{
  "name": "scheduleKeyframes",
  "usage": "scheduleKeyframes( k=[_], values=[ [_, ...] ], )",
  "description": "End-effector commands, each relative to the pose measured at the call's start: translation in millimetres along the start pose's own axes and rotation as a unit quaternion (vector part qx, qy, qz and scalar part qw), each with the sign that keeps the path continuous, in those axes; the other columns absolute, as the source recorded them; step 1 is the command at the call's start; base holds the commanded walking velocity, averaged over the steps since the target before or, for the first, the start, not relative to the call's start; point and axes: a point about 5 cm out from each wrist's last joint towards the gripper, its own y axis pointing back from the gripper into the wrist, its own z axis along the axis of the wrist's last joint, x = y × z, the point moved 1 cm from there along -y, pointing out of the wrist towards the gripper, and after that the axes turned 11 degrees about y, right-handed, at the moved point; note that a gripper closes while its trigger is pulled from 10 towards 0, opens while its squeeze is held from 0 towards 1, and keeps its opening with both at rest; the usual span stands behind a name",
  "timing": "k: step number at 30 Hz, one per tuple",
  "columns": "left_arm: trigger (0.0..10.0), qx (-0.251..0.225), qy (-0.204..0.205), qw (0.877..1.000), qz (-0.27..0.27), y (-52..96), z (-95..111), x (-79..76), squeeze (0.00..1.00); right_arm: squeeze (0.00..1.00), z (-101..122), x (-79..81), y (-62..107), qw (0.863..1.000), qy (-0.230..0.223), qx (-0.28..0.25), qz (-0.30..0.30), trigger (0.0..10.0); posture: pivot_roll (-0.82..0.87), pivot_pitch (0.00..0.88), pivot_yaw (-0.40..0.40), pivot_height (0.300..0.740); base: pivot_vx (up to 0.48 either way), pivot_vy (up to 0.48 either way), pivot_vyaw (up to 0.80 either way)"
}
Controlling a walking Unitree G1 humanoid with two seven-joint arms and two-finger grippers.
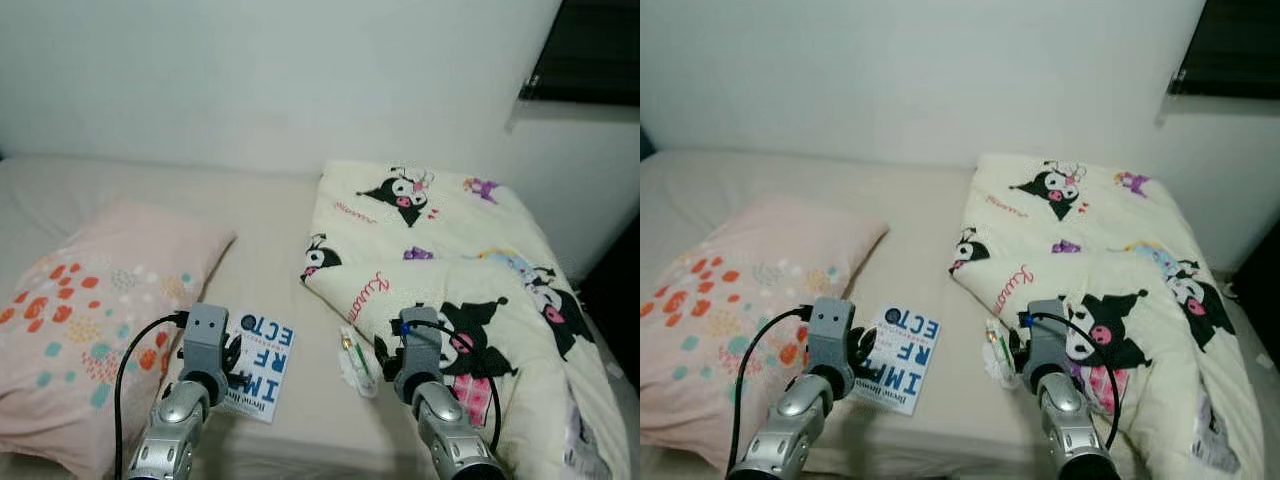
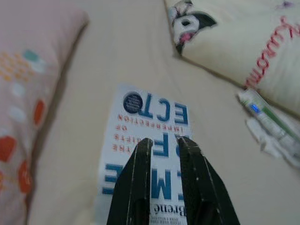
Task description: Clean up the room
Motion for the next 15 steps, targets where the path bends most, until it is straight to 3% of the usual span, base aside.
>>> scheduleKeyframes(
  k=[1,15],
  values=[
    [10.0,0.009,-0.008,1.000,-0.001,2.4,-3.3,1.9,0.00,0.00,-6.3,3.5,1.8,1.000,-0.004,0.015,0.005,10.0,0.01,0.086,-0.010,0.625,0.000,0.000,0.00],
    [10.0,0.012,-0.010,1.000,-0.014,2.9,-2.8,-0.4,0.00,0.00,-8.2,6.3,3.3,1.000,-0.008,0.016,0.009,10.0,0.01,0.070,-0.007,0.625,0.000,0.000,0.00]
  ],
)
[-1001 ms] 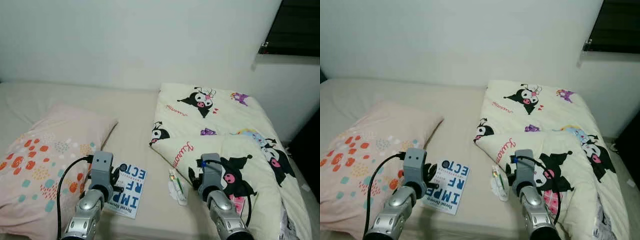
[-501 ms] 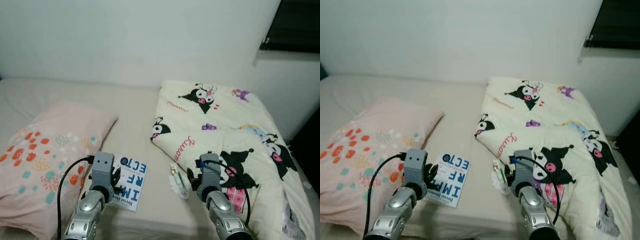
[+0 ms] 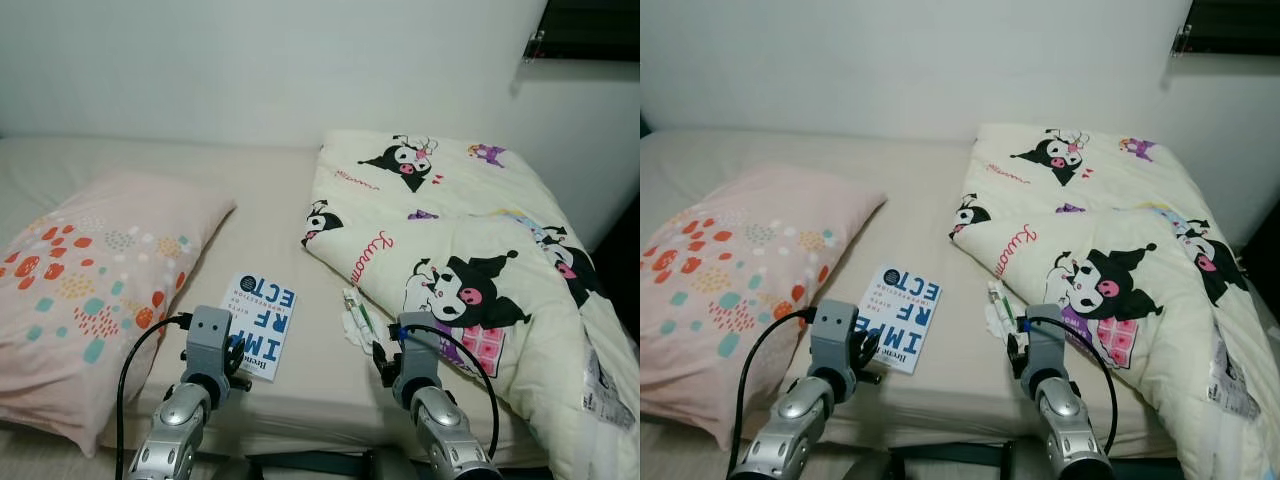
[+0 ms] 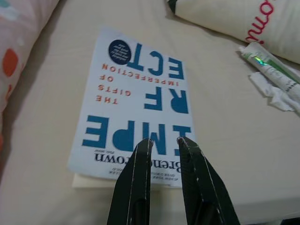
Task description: Clean up the room
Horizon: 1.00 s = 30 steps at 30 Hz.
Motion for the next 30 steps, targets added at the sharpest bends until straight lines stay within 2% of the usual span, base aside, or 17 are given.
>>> scheduleKeyframes(
  k=[1,9,16,30],
  values=[
    [10.0,0.006,-0.007,1.000,-0.002,2.0,-1.2,2.1,0.00,0.00,-3.0,3.1,1.2,1.000,-0.005,0.006,0.005,10.0,0.01,0.070,-0.007,0.625,0.000,0.000,0.00],
    [10.0,0.007,-0.009,1.000,-0.008,2.3,-0.5,1.9,0.00,0.00,-2.8,3.3,1.0,1.000,-0.010,0.006,0.003,10.0,0.02,0.075,-0.003,0.625,0.000,0.000,0.00],
    [10.0,0.010,-0.010,1.000,-0.010,4.0,-1.0,2.5,0.00,0.00,-4.3,4.3,1.9,1.000,-0.017,0.008,0.003,10.0,0.02,0.080,0.002,0.600,0.000,0.000,0.00],
    [10.0,0.010,-0.009,1.000,-0.012,4.6,-1.3,1.4,0.00,0.00,-4.3,3.2,1.9,1.000,-0.015,0.009,0.001,10.0,0.02,0.081,-0.001,0.600,0.000,0.000,0.00]
  ],
)
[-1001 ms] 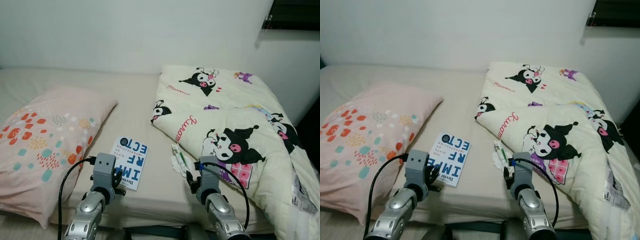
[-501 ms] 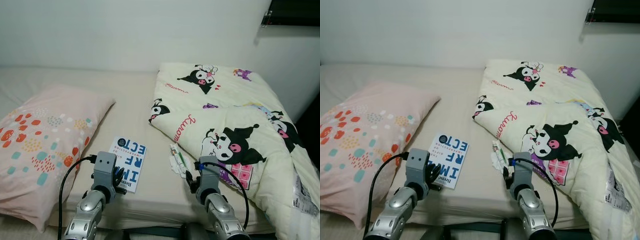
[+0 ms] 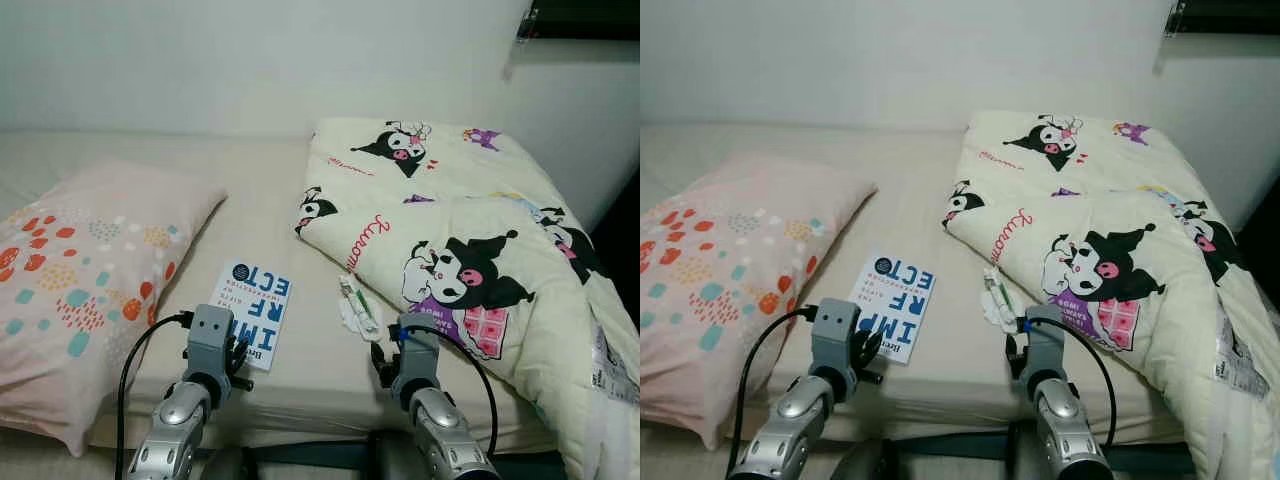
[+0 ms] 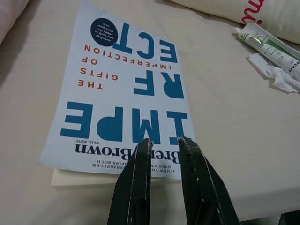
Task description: Clean up the room
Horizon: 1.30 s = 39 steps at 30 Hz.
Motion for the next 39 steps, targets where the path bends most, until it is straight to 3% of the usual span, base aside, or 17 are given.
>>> scheduleKeyframes(
  k=[1,14,15,24,31,33,34,35,39],
  values=[
    [10.0,0.010,-0.009,1.000,0.000,3.0,-2.3,2.8,0.00,0.00,-3.8,0.4,1.2,1.000,-0.003,0.010,-0.001,10.0,0.02,0.081,-0.001,0.600,0.000,0.000,0.00],
    [10.0,0.009,-0.013,1.000,-0.002,3.3,-0.1,4.0,0.00,0.00,-0.8,1.1,-0.2,1.000,-0.009,0.004,0.001,10.0,0.03,0.094,0.002,0.600,0.000,0.000,0.00],
    [10.0,0.006,-0.021,1.000,-0.004,3.3,2.3,5.4,0.00,1.00,4.5,-0.5,-4.1,1.000,-0.014,-0.001,-0.001,10.0,0.03,0.101,0.000,0.600,0.000,0.000,0.00],
    [10.0,-0.035,-0.059,0.998,-0.009,7.5,30.3,12.6,0.00,1.00,44.1,-3.3,-30.5,1.000,-0.018,-0.024,0.011,10.0,0.08,0.171,-0.031,0.600,0.000,0.000,0.00],
    [10.0,-0.053,-0.089,0.994,-0.030,22.7,48.0,13.9,0.00,1.00,71.5,-3.5,-46.1,1.000,0.004,-0.007,0.018,10.0,0.12,0.240,-0.061,0.600,0.000,0.000,0.00],
    [10.0,-0.052,-0.090,0.994,-0.044,26.0,49.4,11.5,0.00,0.96,74.4,-4.1,-47.9,1.000,0.009,-0.001,0.017,10.0,0.12,0.254,-0.063,0.600,0.000,0.000,0.00],
    [10.0,-0.053,-0.087,0.993,-0.061,29.9,51.3,8.1,0.00,0.25,76.5,-5.7,-49.3,1.000,0.017,0.007,0.012,10.0,0.13,0.270,-0.068,0.600,0.000,0.000,0.00],
    [10.0,-0.054,-0.084,0.992,-0.078,33.7,53.4,4.5,0.00,0.00,78.5,-7.5,-50.7,1.000,0.023,0.014,0.007,10.0,0.13,0.274,-0.069,0.600,0.000,0.000,0.00],
    [10.0,-0.054,-0.087,0.986,-0.129,44.1,58.3,-5.9,0.00,0.00,81.5,-10.4,-52.6,0.999,0.033,0.027,0.000,10.0,0.15,0.306,-0.074,0.600,0.000,0.000,0.00]
  ],
)
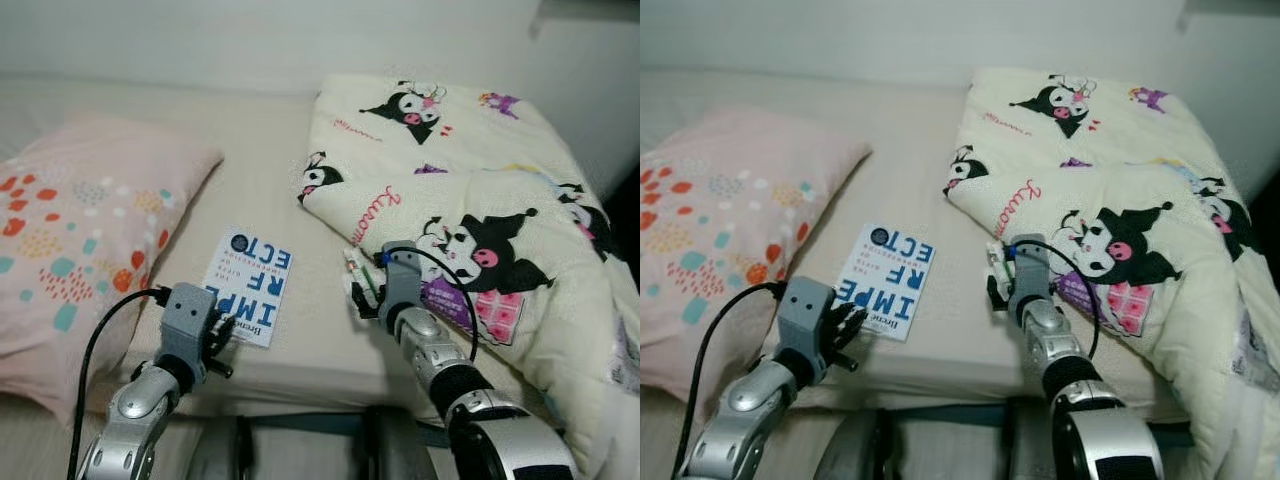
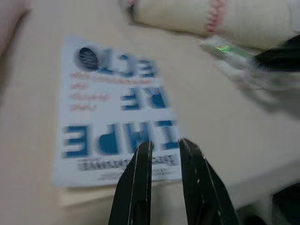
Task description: Clean up the room
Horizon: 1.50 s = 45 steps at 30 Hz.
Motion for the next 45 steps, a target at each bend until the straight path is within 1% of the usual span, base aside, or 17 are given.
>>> scheduleKeyframes(
  k=[1,2,5,11,13,17,21,25,31,32,33,34,45],
  values=[
    [10.0,0.012,-0.001,0.998,-0.054,8.0,1.5,-11.2,0.00,0.00,-8.2,-4.8,0.3,0.999,0.013,0.032,-0.011,10.0,0.15,0.316,-0.074,0.600,0.000,0.000,0.00],
    [10.0,0.013,-0.005,0.997,-0.074,10.9,3.6,-15.4,0.00,0.00,-8.1,-6.4,0.1,0.999,0.018,0.037,-0.015,10.0,0.16,0.318,-0.074,0.600,0.000,0.000,0.00],
    [10.0,0.014,-0.014,0.996,-0.090,14.1,7.1,-17.8,0.00,0.00,-9.4,-9.3,0.0,0.998,0.017,0.049,-0.020,10.0,0.17,0.328,-0.072,0.600,0.000,0.000,0.00],
    [10.0,0.019,-0.027,0.996,-0.085,19.0,12.2,-14.5,0.00,0.00,-10.5,-12.7,-0.1,0.998,0.010,0.061,-0.022,10.0,0.20,0.344,-0.063,0.600,0.000,0.000,0.00],
    [10.0,0.020,-0.033,0.996,-0.082,20.9,15.5,-12.0,0.00,0.00,-8.8,-14.0,-0.4,0.998,0.000,0.059,-0.024,10.0,0.21,0.351,-0.059,0.600,0.000,0.000,0.00],
    [10.0,0.023,-0.034,0.996,-0.084,24.0,18.9,-10.5,0.00,0.00,-5.7,-14.1,-1.1,0.998,0.000,0.053,-0.021,10.0,0.23,0.355,-0.053,0.600,0.000,0.000,0.00],
    [10.0,0.030,-0.044,0.992,-0.111,27.9,23.1,-15.5,0.00,0.00,-1.4,-19.3,-1.4,0.999,-0.001,0.045,-0.026,10.0,0.24,0.359,-0.050,0.600,0.000,0.000,0.00],
    [10.0,0.034,-0.047,0.992,-0.114,31.1,23.3,-18.8,0.00,0.00,2.1,-21.9,-1.6,0.999,-0.004,0.034,-0.027,10.0,0.25,0.359,-0.048,0.600,0.000,0.000,0.00],
    [10.0,0.042,-0.052,0.991,-0.116,33.5,22.5,-19.8,0.00,0.00,0.9,-21.5,-1.4,0.999,-0.004,0.035,-0.023,10.0,0.26,0.356,-0.047,0.600,0.000,0.000,0.00],
    [10.0,0.045,-0.053,0.991,-0.115,34.6,22.6,-19.1,0.00,0.00,0.5,-21.6,-1.3,0.999,-0.008,0.035,-0.022,2.3,0.26,0.355,-0.046,0.600,0.000,0.000,0.00],
    [10.0,0.045,-0.053,0.991,-0.115,34.6,22.6,-19.1,0.00,0.00,0.5,-21.6,-1.3,0.999,-0.008,0.035,-0.022,2.3,0.26,0.355,-0.046,0.600,0.000,0.000,0.00],
    [10.0,0.046,-0.053,0.991,-0.113,35.0,22.8,-18.3,0.00,0.00,0.4,-21.7,-1.3,0.999,-0.010,0.034,-0.021,0.0,0.26,0.354,-0.046,0.600,0.000,0.000,0.00],
    [10.0,0.054,-0.057,0.991,-0.109,35.8,20.4,-16.7,0.00,0.00,-4.0,-24.4,0.0,0.999,-0.014,0.037,-0.021,0.0,0.26,0.340,-0.045,0.600,0.000,0.000,0.00]
  ],
)
